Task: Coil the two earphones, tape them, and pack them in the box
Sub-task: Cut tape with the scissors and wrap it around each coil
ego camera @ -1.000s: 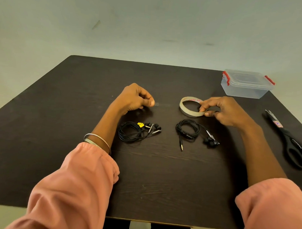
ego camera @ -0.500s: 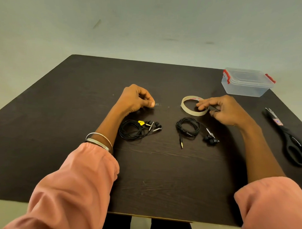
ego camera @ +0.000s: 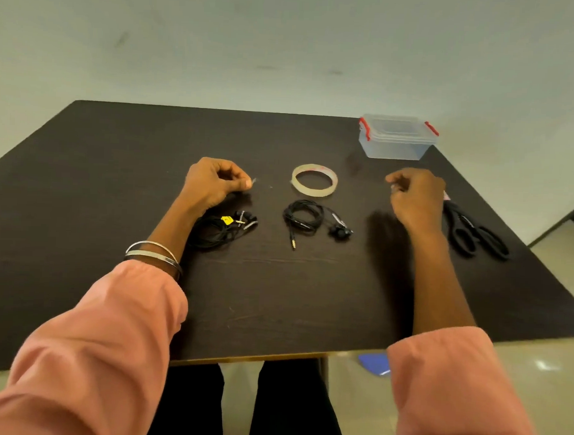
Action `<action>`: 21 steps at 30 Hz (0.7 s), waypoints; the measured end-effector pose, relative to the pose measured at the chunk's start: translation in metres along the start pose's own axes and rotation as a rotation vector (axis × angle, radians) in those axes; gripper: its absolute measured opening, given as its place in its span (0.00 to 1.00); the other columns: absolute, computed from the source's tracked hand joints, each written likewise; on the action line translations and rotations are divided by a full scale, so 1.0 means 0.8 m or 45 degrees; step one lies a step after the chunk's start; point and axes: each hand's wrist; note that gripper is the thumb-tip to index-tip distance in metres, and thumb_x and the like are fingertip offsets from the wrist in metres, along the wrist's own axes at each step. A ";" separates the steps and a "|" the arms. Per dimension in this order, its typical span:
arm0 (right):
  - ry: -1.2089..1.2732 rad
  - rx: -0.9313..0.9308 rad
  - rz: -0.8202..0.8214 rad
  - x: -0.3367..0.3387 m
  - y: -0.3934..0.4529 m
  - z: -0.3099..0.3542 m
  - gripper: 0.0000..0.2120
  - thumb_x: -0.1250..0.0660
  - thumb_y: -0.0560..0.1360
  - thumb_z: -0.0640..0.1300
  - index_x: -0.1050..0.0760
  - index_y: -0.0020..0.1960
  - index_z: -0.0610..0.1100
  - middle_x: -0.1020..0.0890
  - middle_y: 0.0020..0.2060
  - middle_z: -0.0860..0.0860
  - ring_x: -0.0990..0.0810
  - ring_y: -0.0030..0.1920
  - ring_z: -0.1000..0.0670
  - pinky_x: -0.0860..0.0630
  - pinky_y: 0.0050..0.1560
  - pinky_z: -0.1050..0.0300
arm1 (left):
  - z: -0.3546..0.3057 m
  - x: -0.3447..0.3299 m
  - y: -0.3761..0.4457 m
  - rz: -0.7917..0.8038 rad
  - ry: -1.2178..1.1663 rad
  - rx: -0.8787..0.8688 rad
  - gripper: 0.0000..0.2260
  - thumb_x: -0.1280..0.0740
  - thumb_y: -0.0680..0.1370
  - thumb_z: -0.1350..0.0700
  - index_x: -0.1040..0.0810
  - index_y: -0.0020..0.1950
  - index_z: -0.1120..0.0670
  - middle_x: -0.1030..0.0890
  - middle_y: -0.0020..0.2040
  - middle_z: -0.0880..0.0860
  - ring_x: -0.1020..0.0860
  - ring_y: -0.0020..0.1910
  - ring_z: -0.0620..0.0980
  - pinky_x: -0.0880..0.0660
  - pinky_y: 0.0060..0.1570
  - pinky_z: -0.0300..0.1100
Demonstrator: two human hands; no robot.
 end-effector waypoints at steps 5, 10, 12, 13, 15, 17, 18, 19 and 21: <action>-0.560 -0.480 -0.078 0.035 -0.047 -0.027 0.11 0.35 0.75 0.38 0.23 0.56 0.37 0.28 0.63 0.35 0.35 0.66 0.32 0.38 0.67 0.40 | -0.008 -0.003 -0.008 0.027 0.023 -0.033 0.04 0.24 0.71 0.55 0.17 0.39 0.49 0.18 0.38 0.45 0.23 0.38 0.41 0.26 0.44 0.36; -0.638 -0.714 0.116 0.042 -0.057 -0.044 0.25 0.35 0.77 0.45 0.38 0.71 0.40 0.38 0.70 0.29 0.44 0.72 0.28 0.53 0.73 0.33 | -0.008 -0.002 -0.012 0.040 0.022 -0.054 0.04 0.24 0.70 0.55 0.17 0.39 0.48 0.18 0.38 0.45 0.22 0.40 0.41 0.25 0.48 0.40; -0.611 -0.716 0.094 0.044 -0.056 -0.045 0.24 0.35 0.76 0.44 0.37 0.69 0.40 0.36 0.69 0.30 0.41 0.71 0.29 0.48 0.72 0.34 | -0.010 -0.002 -0.014 0.037 0.035 -0.061 0.04 0.24 0.70 0.55 0.17 0.39 0.48 0.18 0.38 0.44 0.23 0.39 0.40 0.26 0.48 0.39; -0.596 -0.713 0.085 0.045 -0.055 -0.044 0.22 0.35 0.77 0.44 0.35 0.68 0.40 0.35 0.69 0.31 0.40 0.70 0.30 0.46 0.71 0.35 | -0.010 -0.002 -0.014 0.035 0.038 -0.065 0.04 0.24 0.70 0.55 0.17 0.39 0.48 0.18 0.38 0.44 0.23 0.38 0.40 0.26 0.47 0.38; -0.538 -0.735 0.091 0.050 -0.051 -0.040 0.22 0.33 0.76 0.45 0.34 0.67 0.40 0.34 0.68 0.32 0.39 0.70 0.32 0.43 0.69 0.38 | -0.010 -0.002 -0.014 0.039 0.045 -0.061 0.04 0.24 0.70 0.55 0.17 0.39 0.48 0.18 0.38 0.44 0.22 0.39 0.41 0.27 0.46 0.38; -0.488 -0.767 0.125 0.056 -0.045 -0.037 0.25 0.30 0.74 0.47 0.34 0.67 0.40 0.33 0.67 0.32 0.37 0.68 0.32 0.40 0.67 0.40 | -0.008 -0.002 -0.013 0.036 0.052 -0.047 0.03 0.24 0.70 0.54 0.17 0.40 0.48 0.18 0.39 0.45 0.21 0.42 0.44 0.25 0.48 0.40; -0.480 -0.775 0.149 0.060 -0.043 -0.034 0.27 0.28 0.73 0.48 0.34 0.66 0.40 0.32 0.66 0.32 0.36 0.67 0.32 0.39 0.66 0.41 | -0.008 -0.002 -0.013 0.032 0.054 -0.043 0.03 0.24 0.70 0.54 0.16 0.41 0.49 0.17 0.40 0.45 0.21 0.44 0.45 0.24 0.49 0.40; -0.470 -0.776 0.179 0.061 -0.040 -0.033 0.29 0.26 0.71 0.49 0.33 0.66 0.40 0.31 0.65 0.33 0.34 0.66 0.32 0.38 0.66 0.41 | -0.009 -0.002 -0.013 0.029 0.053 -0.043 0.04 0.23 0.70 0.54 0.16 0.41 0.49 0.17 0.39 0.46 0.20 0.44 0.45 0.24 0.49 0.41; -0.437 -0.737 0.242 0.062 -0.035 -0.027 0.31 0.22 0.67 0.51 0.31 0.63 0.41 0.28 0.63 0.34 0.31 0.65 0.32 0.35 0.64 0.40 | -0.009 -0.002 -0.013 0.027 0.050 -0.046 0.03 0.23 0.70 0.54 0.16 0.41 0.49 0.17 0.39 0.45 0.21 0.44 0.45 0.24 0.51 0.42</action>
Point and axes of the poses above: each hand's wrist, its own y-axis towards the middle knuckle, its own x-axis out of the back of the hand, z = x × y
